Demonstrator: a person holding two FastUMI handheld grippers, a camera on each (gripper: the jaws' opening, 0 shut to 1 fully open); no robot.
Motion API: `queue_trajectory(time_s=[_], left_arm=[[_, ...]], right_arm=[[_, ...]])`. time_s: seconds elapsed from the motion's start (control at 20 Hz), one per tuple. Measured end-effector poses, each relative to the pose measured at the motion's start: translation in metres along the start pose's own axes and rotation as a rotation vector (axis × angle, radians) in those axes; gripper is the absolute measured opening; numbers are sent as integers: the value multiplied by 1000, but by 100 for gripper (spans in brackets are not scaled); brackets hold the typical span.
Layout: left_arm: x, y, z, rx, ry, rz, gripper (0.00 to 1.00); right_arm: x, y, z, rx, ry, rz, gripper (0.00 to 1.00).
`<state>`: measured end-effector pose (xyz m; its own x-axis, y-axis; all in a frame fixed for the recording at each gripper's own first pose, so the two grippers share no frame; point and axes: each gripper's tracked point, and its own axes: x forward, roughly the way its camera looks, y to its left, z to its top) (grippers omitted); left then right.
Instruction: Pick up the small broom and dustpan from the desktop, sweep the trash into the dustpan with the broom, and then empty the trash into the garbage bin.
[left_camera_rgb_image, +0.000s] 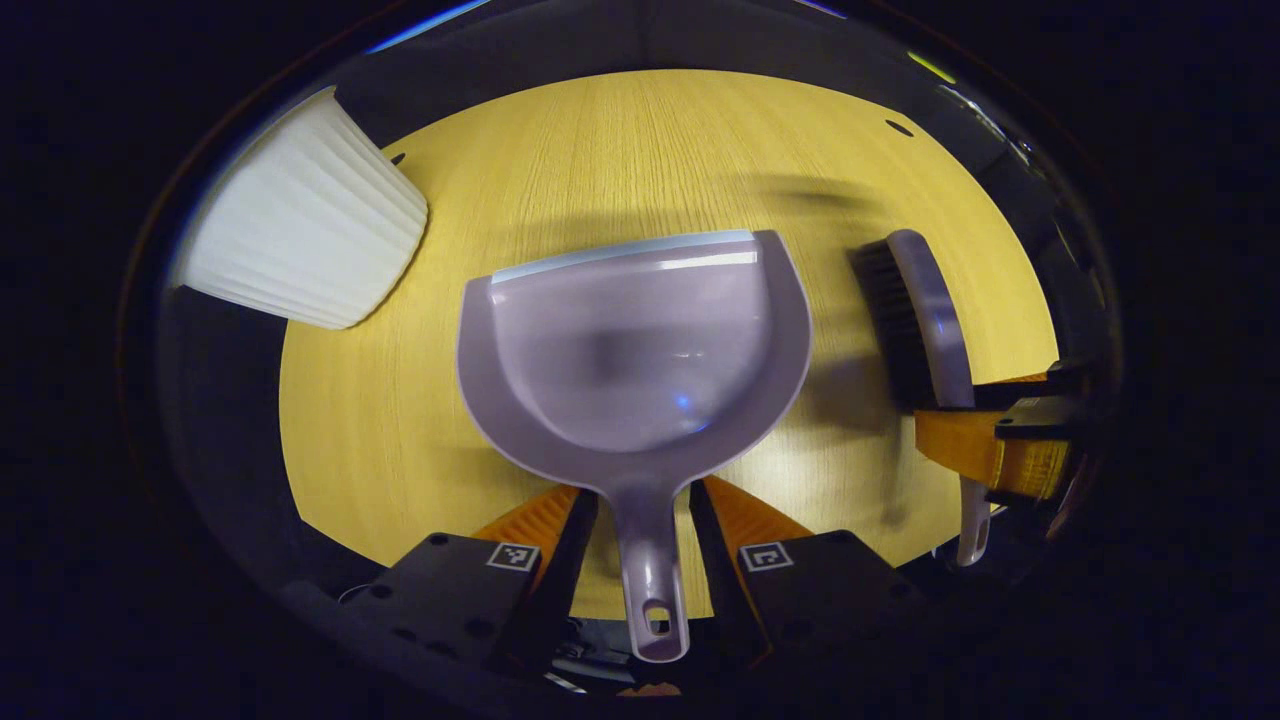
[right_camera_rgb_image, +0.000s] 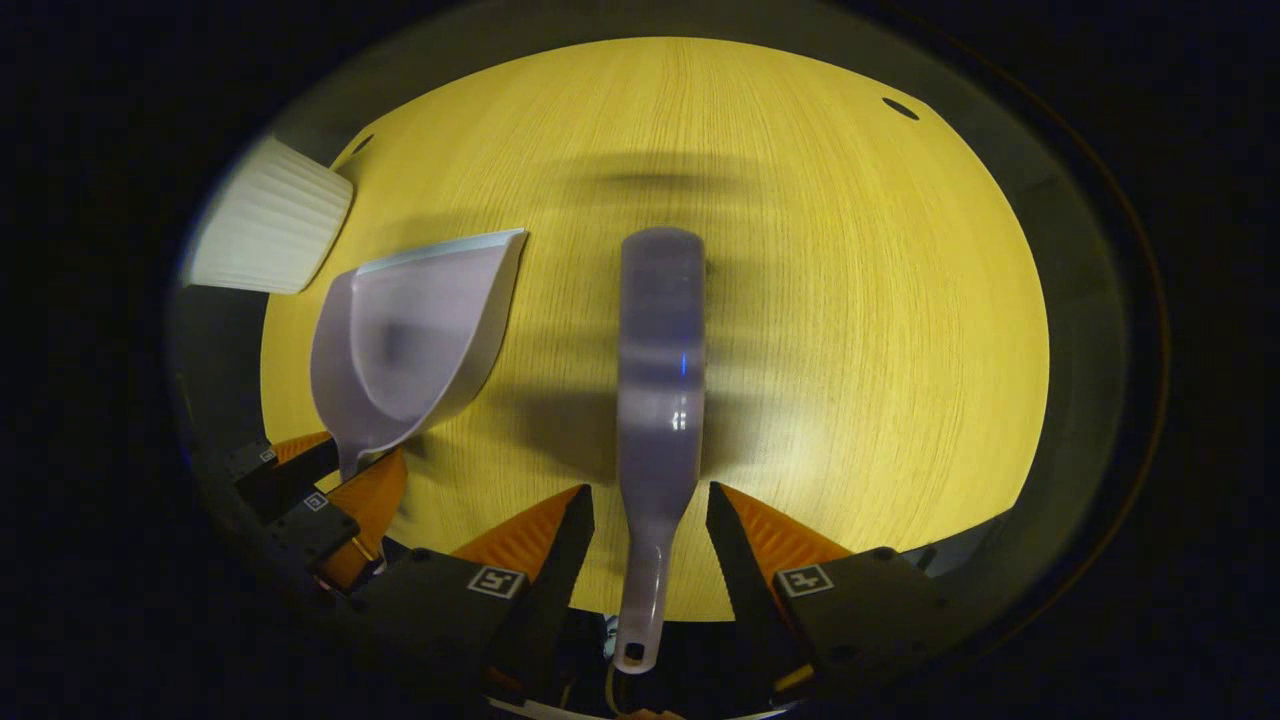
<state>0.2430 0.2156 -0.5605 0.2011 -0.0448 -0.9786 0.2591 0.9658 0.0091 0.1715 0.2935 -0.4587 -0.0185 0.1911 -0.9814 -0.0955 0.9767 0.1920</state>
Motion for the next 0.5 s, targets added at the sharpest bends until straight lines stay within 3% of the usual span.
queue_trajectory(time_s=[0.05, 0.1, 0.15, 0.25, 0.3, 0.35, 0.4, 0.45, 0.5], left_arm=[[-5, 1, 0, 1, -10, 7, 64], [-10, 4, 0, 6, -18, 20, 67], [-19, 8, 4, -1, -66, 42, 70], [-41, 8, 8, -12, -182, 49, 72], [-53, 9, 9, 3, -235, 51, 72], [-60, 9, 7, 17, -252, 62, 73], [-66, 9, 5, 17, -266, 69, 73], [-73, 5, 2, 16, -279, 55, 73], [-83, 0, -1, 14, -300, 35, 73]], right_arm=[[-5, 0, 2, 4, -9, 4, 70], [-10, 1, 2, 14, -17, 11, 76], [-17, 3, 3, 20, -30, 22, 76], [-31, 5, 1, 18, -69, 35, 72], [-43, 7, 2, 1, -98, 43, 90], [-53, 6, 2, -16, -120, 41, 83], [-61, 7, 0, -21, -137, 42, 83], [-71, 9, -1, -20, -158, 52, 91], [-80, 11, -2, -17, -185, 58, 91]])
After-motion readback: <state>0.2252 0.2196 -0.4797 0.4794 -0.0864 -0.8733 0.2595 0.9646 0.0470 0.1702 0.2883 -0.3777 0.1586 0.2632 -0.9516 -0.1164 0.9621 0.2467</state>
